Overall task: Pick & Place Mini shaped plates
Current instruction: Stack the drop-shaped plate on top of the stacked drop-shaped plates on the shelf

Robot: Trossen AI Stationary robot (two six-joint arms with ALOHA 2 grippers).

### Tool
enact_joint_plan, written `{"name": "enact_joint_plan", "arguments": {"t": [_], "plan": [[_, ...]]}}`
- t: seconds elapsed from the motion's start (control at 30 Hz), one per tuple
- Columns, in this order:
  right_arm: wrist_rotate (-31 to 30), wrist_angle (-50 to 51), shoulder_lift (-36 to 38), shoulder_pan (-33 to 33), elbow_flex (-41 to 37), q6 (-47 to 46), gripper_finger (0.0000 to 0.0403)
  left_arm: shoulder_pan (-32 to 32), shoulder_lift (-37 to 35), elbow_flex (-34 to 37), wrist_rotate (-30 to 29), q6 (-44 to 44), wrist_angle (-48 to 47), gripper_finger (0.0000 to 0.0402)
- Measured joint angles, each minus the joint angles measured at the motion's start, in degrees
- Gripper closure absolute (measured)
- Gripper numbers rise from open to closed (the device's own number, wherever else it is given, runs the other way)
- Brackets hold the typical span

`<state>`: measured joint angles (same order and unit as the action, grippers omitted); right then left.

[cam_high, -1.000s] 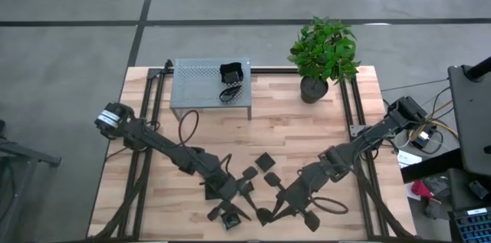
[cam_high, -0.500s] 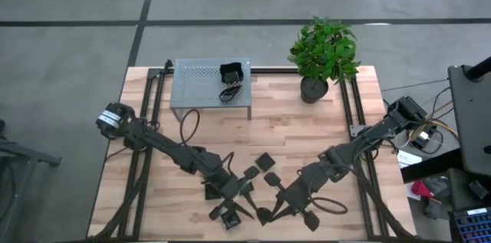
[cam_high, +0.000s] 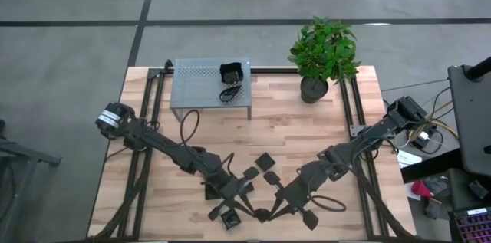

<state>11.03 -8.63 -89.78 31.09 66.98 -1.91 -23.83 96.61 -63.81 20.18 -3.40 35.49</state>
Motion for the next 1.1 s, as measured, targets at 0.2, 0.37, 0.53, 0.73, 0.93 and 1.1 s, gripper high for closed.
{"name": "enact_joint_plan", "arguments": {"t": [0.2, 0.37, 0.53, 0.73, 0.93, 1.1], "plan": [[-1.3, 0.2, 0.0, 0.0, -0.2, -3.5, 0.0393, 0.2, -0.2, 0.1, 0.8, 0.4, -2.5, 0.0401], [-3.9, 0.7, 0.0, -0.1, -0.2, -5.6, 0.0356, 0.2, -0.2, 0.3, 0.8, 0.9, -4.0, 0.0401], [-5.2, 2.2, 0.0, -0.1, -0.2, -6.9, 0.0289, 0.4, -0.8, 0.3, 0.5, 2.3, -8.9, 0.0401], [-5.3, 8.5, 1.1, -0.1, 0.0, -9.3, 0.0243, 0.3, -2.9, 0.3, -6.8, 6.2, -20.4, 0.0401], [-5.7, 14.2, 1.3, 0.0, -0.1, -14.0, 0.0238, 0.2, -7.9, 0.4, -26.9, 13.9, -38.3, 0.0401], [-12.5, 17.5, 1.2, 0.0, -0.9, -14.3, 0.0247, 0.6, -13.8, 0.4, -48.2, 20.4, -50.8, 0.0401]]}}
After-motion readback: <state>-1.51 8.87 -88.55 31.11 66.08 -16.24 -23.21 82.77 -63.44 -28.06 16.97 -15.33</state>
